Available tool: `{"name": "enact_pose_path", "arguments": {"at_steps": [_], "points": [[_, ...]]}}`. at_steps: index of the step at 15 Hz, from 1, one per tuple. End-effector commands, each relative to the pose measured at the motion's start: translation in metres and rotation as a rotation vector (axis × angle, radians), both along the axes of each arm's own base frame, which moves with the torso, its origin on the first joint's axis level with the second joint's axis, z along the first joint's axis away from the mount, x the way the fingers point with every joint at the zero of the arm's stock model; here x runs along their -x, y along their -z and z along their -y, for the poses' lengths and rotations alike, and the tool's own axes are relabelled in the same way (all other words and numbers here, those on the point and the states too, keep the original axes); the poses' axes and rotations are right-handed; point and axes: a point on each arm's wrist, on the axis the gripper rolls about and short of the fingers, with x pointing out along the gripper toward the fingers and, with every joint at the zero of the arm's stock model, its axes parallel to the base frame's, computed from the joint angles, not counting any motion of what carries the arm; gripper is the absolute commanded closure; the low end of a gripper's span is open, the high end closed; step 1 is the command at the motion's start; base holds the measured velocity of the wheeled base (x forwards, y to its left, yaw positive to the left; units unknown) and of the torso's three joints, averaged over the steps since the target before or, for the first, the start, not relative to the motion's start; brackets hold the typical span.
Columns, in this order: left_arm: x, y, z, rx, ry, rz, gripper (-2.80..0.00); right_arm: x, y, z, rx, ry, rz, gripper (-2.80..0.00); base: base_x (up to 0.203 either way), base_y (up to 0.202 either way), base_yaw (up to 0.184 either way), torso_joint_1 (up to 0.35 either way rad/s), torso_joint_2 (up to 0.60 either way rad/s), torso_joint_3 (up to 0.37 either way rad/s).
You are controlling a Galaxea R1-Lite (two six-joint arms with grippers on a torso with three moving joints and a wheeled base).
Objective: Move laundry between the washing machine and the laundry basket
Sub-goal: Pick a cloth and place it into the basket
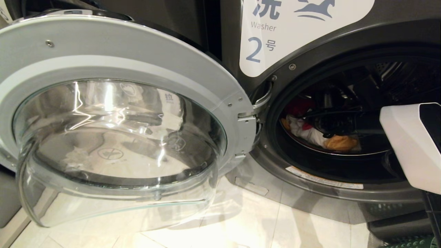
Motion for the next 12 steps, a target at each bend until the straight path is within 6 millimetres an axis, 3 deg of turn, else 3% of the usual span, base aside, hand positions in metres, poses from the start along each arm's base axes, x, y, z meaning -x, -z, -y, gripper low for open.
{"name": "enact_pose_path", "arguments": {"at_steps": [1,8,12], "points": [[0.0,0.0,0.0,0.0,0.0,-0.002,0.0,0.013,-0.02,0.0,-0.006,0.001,0.025,0.0,0.0,0.0,0.0,0.0,0.0,0.0],[0.0,0.0,0.0,0.0,-0.001,-0.001,0.0,0.083,-0.073,-0.018,-0.053,0.025,0.074,0.0,0.0,0.0,0.0,0.0,0.0,0.0],[0.0,0.0,0.0,0.0,-0.001,-0.002,0.0,0.128,-0.076,-0.039,-0.028,0.011,0.063,0.0,0.0,0.0,0.0,0.0,0.0,0.0]]}}
